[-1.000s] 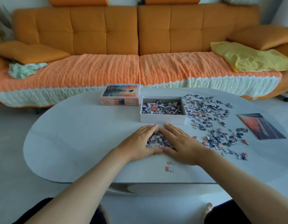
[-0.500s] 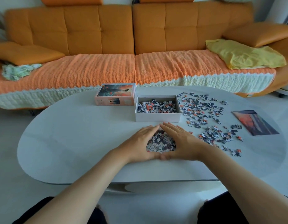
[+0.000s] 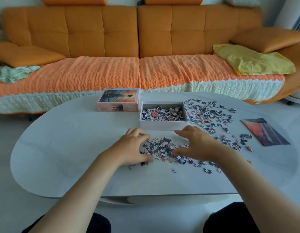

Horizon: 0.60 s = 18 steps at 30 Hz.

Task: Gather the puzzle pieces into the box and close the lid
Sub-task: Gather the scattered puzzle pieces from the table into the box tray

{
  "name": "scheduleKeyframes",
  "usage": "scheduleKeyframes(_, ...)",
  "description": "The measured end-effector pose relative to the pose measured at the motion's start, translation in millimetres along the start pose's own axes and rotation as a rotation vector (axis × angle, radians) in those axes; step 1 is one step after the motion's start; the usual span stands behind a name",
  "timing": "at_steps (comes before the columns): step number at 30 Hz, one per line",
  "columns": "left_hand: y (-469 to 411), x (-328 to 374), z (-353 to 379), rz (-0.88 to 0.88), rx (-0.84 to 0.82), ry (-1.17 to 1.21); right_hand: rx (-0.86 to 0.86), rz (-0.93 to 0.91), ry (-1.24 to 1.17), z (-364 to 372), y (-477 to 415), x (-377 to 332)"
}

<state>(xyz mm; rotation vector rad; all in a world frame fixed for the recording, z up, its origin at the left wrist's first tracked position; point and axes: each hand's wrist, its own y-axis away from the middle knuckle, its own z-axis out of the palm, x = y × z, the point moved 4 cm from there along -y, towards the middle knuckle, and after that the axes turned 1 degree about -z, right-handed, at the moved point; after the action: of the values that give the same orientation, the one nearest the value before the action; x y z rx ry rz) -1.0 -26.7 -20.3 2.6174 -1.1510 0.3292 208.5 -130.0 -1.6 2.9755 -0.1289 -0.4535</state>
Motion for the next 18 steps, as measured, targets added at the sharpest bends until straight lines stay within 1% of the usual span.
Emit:
scheduleKeyframes(2, -4, 4, 2, 0.017, 0.018, 0.048, -0.015, 0.001, 0.028, 7, -6, -8)
scheduleKeyframes(6, -12, 12, 0, 0.054, 0.066, 0.156, 0.048, -0.071, 0.048, 15, -23, -29)
scheduleKeyframes(10, -19, 13, -6, 0.049, 0.090, 0.182, 0.066, -0.060, -0.082, 13, -33, -36)
scheduleKeyframes(12, -24, 13, -9, 0.055, 0.091, 0.180, 0.079, -0.077, -0.102, 9, -37, -36)
scheduleKeyframes(15, -32, 12, -13, 0.053, 0.078, 0.184, 0.065, -0.059, -0.145, 4, -42, -32)
scheduleKeyframes(18, -37, 12, -17, 0.031, 0.069, 0.251, 0.035, -0.034, -0.212, -2, -47, -28)
